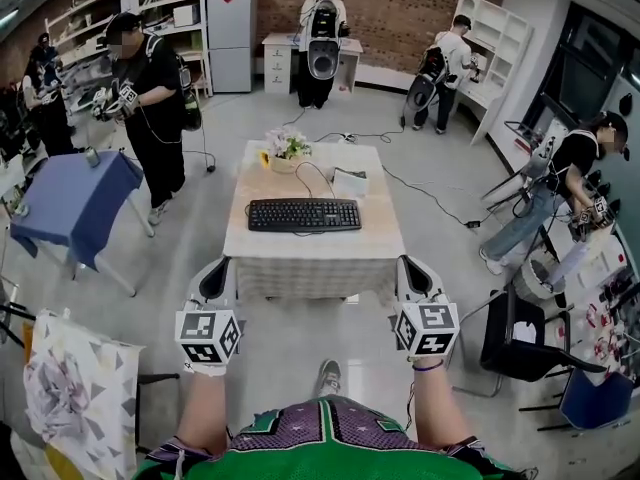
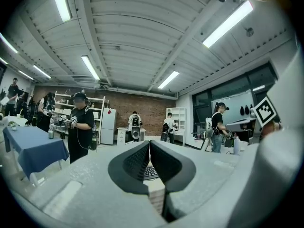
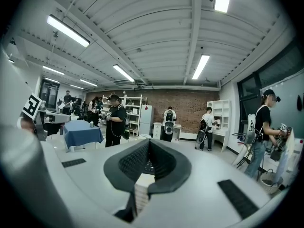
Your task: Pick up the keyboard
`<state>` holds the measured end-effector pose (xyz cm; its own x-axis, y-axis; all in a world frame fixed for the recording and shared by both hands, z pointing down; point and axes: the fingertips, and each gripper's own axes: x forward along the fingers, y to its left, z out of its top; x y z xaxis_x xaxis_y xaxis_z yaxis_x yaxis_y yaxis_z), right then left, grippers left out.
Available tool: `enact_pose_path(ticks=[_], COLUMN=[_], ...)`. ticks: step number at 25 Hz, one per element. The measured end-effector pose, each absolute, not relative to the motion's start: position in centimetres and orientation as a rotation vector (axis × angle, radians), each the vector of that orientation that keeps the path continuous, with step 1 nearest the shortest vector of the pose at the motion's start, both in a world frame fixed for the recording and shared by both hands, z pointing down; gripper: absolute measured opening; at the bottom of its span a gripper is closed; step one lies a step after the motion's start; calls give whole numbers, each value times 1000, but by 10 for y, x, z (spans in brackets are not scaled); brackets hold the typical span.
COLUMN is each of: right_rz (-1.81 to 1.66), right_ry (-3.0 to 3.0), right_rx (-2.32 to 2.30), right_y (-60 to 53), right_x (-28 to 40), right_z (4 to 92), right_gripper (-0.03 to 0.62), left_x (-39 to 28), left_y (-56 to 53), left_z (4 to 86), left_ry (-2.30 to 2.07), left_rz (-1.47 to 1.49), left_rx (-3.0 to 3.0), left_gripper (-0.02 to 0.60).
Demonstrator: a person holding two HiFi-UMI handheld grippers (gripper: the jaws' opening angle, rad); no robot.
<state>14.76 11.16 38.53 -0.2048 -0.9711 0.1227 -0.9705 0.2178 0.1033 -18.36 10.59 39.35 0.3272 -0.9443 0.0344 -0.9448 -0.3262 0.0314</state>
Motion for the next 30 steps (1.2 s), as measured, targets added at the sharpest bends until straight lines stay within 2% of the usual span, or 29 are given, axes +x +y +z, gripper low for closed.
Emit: enact_pose_path(ticks=[6, 13, 21, 30], right_rz=[15, -37, 24, 75], right_ry=[-2368, -2428, -2481, -2499], right_rx=[1849, 1810, 1767, 1729], right_y=[44, -42, -107, -175], right_x=[164, 196, 230, 205], right_z=[393, 377, 388, 400], right_gripper=[3, 3, 2, 3], left_x=[-162, -131, -102, -126], left_y=[51, -23, -78, -131], left_z=[395, 372, 371, 379], left_ry=[-1838, -1842, -1917, -1949], left_rz=[64, -29, 67, 119], left_rx=[2543, 2562, 2528, 2497], left_gripper=[18, 18, 18, 18])
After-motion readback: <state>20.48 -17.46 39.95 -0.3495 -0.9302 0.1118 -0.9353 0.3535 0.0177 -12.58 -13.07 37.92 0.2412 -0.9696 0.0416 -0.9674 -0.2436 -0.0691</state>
